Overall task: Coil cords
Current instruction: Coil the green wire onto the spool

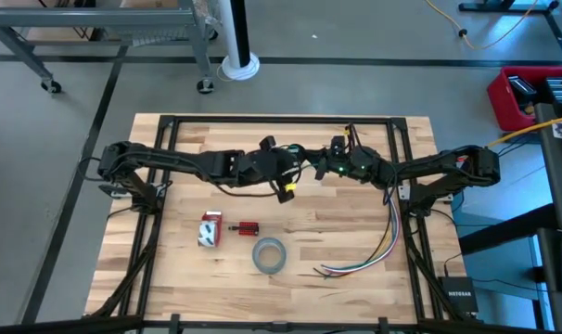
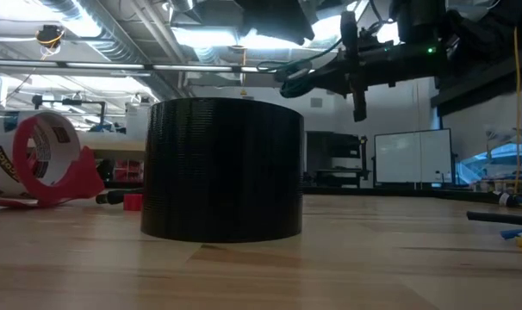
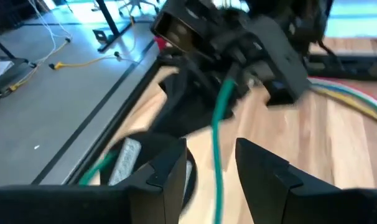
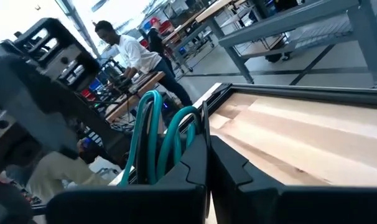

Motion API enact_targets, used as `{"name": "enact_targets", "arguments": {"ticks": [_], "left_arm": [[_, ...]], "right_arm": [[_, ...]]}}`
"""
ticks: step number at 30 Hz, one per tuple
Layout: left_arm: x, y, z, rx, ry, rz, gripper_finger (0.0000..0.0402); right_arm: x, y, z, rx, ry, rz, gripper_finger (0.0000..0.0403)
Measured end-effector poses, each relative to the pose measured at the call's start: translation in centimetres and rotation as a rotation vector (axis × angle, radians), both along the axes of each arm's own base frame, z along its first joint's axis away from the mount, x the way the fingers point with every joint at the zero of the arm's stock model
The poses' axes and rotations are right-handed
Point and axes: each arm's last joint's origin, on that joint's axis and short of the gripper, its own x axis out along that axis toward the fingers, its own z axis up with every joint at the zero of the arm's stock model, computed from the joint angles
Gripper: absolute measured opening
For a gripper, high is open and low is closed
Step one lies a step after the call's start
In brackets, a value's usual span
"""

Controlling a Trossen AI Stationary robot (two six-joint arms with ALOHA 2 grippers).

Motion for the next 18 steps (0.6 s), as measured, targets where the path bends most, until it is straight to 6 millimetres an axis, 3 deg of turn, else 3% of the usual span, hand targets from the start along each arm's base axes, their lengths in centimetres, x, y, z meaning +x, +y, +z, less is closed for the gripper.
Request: {"name": "enact_targets", "arguments": {"ticks": [7,18], "left_arm": [[1.6,0.5,-2.4,-0.008,0.058,-0.040,0.0131],[1.4,0.6,-1.9,0.015,0.030,-0.007,0.0131]], "right_arm": [[-0.1,-0.2,0.0,-0.045,0.025,-0.075,0.0005],[-0.1,-0.2,0.0,-0.046,0.026,-0.080,0.0005]]}}
